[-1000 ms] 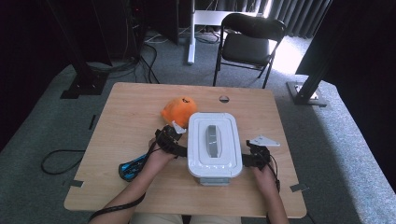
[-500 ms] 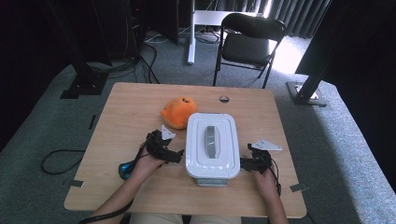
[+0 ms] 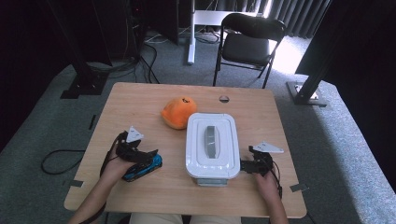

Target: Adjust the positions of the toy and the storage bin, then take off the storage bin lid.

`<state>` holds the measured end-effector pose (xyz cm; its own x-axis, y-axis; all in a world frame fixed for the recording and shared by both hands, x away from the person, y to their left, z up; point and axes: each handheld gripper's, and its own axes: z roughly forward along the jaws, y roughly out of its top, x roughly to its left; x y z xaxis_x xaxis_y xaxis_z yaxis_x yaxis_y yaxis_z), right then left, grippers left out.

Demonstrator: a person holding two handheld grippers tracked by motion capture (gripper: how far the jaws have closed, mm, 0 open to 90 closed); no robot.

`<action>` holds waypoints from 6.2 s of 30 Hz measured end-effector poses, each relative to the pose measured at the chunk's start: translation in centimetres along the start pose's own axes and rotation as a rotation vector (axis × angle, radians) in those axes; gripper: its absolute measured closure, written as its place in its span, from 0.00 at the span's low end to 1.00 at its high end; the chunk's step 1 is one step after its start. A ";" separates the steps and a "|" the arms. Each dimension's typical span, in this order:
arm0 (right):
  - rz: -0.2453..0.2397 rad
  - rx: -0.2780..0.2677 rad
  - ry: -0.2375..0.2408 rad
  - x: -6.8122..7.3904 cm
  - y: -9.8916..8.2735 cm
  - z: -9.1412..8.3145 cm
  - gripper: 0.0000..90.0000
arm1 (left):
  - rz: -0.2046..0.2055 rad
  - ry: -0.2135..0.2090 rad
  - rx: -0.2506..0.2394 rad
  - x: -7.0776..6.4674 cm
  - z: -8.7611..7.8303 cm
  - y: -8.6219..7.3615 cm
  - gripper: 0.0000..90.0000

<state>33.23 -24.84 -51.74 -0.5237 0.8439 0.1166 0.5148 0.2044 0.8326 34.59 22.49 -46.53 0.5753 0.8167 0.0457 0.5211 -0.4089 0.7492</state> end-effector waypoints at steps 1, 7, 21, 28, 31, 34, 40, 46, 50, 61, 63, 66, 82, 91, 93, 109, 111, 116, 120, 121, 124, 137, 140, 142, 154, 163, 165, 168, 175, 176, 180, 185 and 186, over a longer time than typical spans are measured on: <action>-0.003 0.003 0.000 0.0 0.0 0.0 0.16 | -0.011 0.008 0.001 0.5 -0.2 -0.3 0.02; -0.004 0.008 -0.002 -0.1 -0.1 -0.2 0.16 | -0.069 0.054 0.001 3.7 -0.8 -2.2 0.02; 0.001 -0.023 -0.014 -0.5 -0.4 -2.4 0.16 | -0.200 0.163 0.036 8.6 -1.2 -7.1 0.02; -0.008 -0.034 -0.001 -0.4 0.1 -3.6 0.15 | -0.236 0.201 0.035 9.4 -1.3 -8.5 0.02; -0.015 -0.045 -0.004 -0.5 0.7 -4.4 0.15 | -0.262 0.212 0.035 9.7 -1.1 -8.9 0.02; -0.015 -0.069 -0.006 -0.5 1.5 -5.5 0.15 | -0.261 0.215 0.045 9.7 -1.0 -8.9 0.02; -0.008 -0.119 -0.010 0.4 3.5 -7.6 0.15 | -0.253 0.233 0.099 9.7 -0.7 -8.9 0.02; 0.016 -0.118 0.042 2.3 5.6 -8.5 0.15 | -0.271 0.232 0.102 9.7 -0.7 -9.0 0.02; 0.038 -0.111 0.041 3.4 7.2 -8.8 0.15 | -0.276 0.236 0.099 9.6 -0.8 -9.0 0.02; -0.027 -0.064 0.138 7.1 10.0 -7.4 0.14 | -0.271 0.231 0.099 9.3 -1.0 -9.2 0.02; -0.025 -0.051 0.167 7.7 10.3 -7.1 0.14 | -0.271 0.231 0.100 9.3 -1.0 -9.2 0.02; -0.043 -0.025 0.200 8.9 10.7 -6.3 0.13 | -0.271 0.231 0.099 9.3 -1.0 -9.2 0.02; -0.063 -0.019 0.164 11.1 11.2 -5.0 0.13 | -0.271 0.231 0.099 9.3 -1.0 -9.2 0.02; -0.085 0.014 0.140 11.9 11.3 -4.2 0.15 | -0.271 0.231 0.099 9.3 -1.0 -9.2 0.02; -0.092 0.019 0.132 12.1 11.3 -4.1 0.16 | -0.271 0.231 0.100 9.3 -1.0 -9.2 0.02; -0.094 0.070 0.095 12.7 11.2 -3.1 0.27 | -0.271 0.231 0.099 9.3 -1.0 -9.2 0.02; -0.092 0.071 0.098 12.8 11.0 -3.0 0.30 | -0.271 0.231 0.099 9.3 -1.0 -9.2 0.02; -0.106 0.086 0.088 13.2 10.6 -2.7 0.40 | -0.271 0.231 0.100 9.3 -1.0 -9.2 0.02; -0.132 0.089 0.067 13.4 10.5 -2.8 0.51 | -0.270 0.231 0.100 9.3 -1.0 -9.2 0.02; -0.130 0.087 0.053 13.5 10.5 -2.9 0.53 | -0.270 0.231 0.100 9.3 -1.1 -9.2 0.02; -0.125 0.083 0.056 13.4 10.4 -2.9 0.55 | -0.270 0.231 0.100 9.3 -1.1 -9.2 0.02; -0.075 0.085 0.111 13.4 10.4 -3.0 0.71 | -0.270 0.231 0.100 9.3 -1.1 -9.2 0.02; -0.071 0.081 0.121 13.4 10.5 -3.2 0.73 | -0.270 0.231 0.100 9.3 -1.1 -9.2 0.02; -0.075 0.080 0.124 13.4 10.6 -3.3 0.73 | -0.270 0.231 0.100 9.3 -1.1 -9.2 0.02; -0.089 0.033 0.114 13.2 11.9 -4.8 0.76 | -0.270 0.231 0.100 9.3 -1.1 -9.3 0.02; -0.076 0.006 0.089 12.1 12.4 -6.1 0.77 | -0.270 0.231 0.100 9.3 -1.1 -9.3 0.02; -0.076 0.003 0.085 11.9 12.5 -6.3 0.77 | -0.270 0.231 0.101 9.3 -1.1 -9.3 0.02; -0.074 -0.004 0.075 11.5 12.5 -6.7 0.77 | -0.270 0.231 0.101 9.3 -1.1 -9.3 0.02; -0.063 -0.018 0.051 10.4 12.3 -7.7 0.77 | -0.269 0.231 0.100 9.3 -1.1 -9.3 0.02; -0.056 -0.022 0.039 9.9 12.1 -8.1 0.77 | -0.269 0.231 0.100 9.3 -1.1 -9.3 0.02; -0.046 -0.027 0.018 9.0 11.8 -8.9 0.77 | -0.270 0.231 0.099 9.3 -1.1 -9.3 0.02; -0.032 -0.031 -0.013 8.0 11.3 -9.8 0.77 | -0.270 0.231 0.099 9.3 -1.1 -9.3 0.02; -0.031 -0.032 -0.019 7.7 11.2 -10.0 0.77 | -0.270 0.231 0.099 9.3 -1.1 -9.3 0.02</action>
<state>28.17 -21.01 -36.14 -0.5264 0.8464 0.0803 0.4760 0.2151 0.8527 34.44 34.32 -52.33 0.2570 0.9663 0.0115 0.6997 -0.1943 0.6875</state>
